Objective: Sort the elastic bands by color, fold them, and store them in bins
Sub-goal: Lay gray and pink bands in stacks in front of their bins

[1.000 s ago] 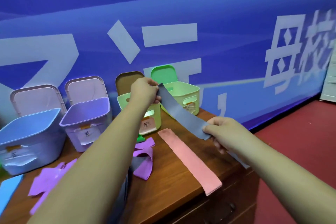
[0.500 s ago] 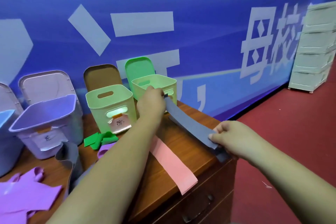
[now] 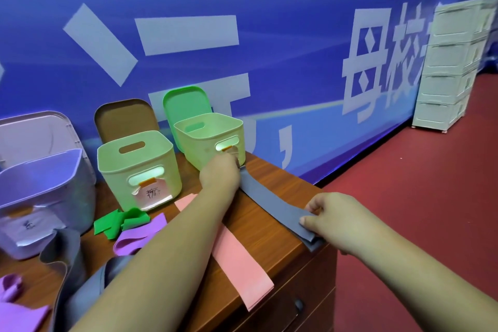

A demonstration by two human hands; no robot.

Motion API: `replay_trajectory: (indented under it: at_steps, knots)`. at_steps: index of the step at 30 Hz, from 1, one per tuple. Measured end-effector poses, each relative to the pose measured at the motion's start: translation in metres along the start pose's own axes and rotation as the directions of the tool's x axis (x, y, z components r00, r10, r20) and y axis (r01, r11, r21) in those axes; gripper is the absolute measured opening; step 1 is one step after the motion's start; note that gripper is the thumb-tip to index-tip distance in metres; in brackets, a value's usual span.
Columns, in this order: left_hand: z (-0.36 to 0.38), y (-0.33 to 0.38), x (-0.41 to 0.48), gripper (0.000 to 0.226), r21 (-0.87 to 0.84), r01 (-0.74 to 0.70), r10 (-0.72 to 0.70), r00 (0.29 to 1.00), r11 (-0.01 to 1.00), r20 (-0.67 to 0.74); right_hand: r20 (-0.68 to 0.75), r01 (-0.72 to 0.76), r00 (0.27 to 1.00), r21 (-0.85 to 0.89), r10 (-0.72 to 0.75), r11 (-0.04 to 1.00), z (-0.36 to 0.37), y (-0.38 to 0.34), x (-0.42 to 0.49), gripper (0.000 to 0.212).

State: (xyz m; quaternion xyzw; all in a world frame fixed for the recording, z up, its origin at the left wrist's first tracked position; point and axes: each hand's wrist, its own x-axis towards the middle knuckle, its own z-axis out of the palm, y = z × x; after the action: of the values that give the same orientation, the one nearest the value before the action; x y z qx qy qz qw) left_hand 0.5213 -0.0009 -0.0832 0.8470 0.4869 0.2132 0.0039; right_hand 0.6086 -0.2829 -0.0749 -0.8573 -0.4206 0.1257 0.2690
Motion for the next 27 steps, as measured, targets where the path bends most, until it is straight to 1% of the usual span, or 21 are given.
replay_trajectory:
  at_steps: [6, 12, 20, 27]
  knots:
    - [0.005, -0.001, 0.006, 0.019, 0.032, -0.014, 0.013, 0.999, 0.999, 0.052, -0.006, -0.040, 0.999, -0.025, 0.040, 0.999, 0.006, 0.004, 0.001, 0.018]
    - [0.010, -0.002, 0.008, 0.020, 0.086, -0.021, 0.013, 0.995, 0.996, 0.095, 0.002, -0.050, 0.999, -0.047, 0.050, 0.998, 0.007, 0.007, 0.002, 0.015]
    - [0.016, -0.005, 0.013, 0.026, 0.097, -0.049, 0.037, 0.993, 0.994, 0.115, 0.006, -0.065, 0.998, -0.073, 0.065, 0.995, 0.007, 0.003, 0.001, 0.015]
    - [0.013, -0.005, 0.014, 0.026, 0.101, -0.048, 0.029, 0.983, 0.994, 0.183, -0.010, -0.043, 0.999, -0.171, 0.042, 0.984, 0.009, 0.001, -0.005, 0.015]
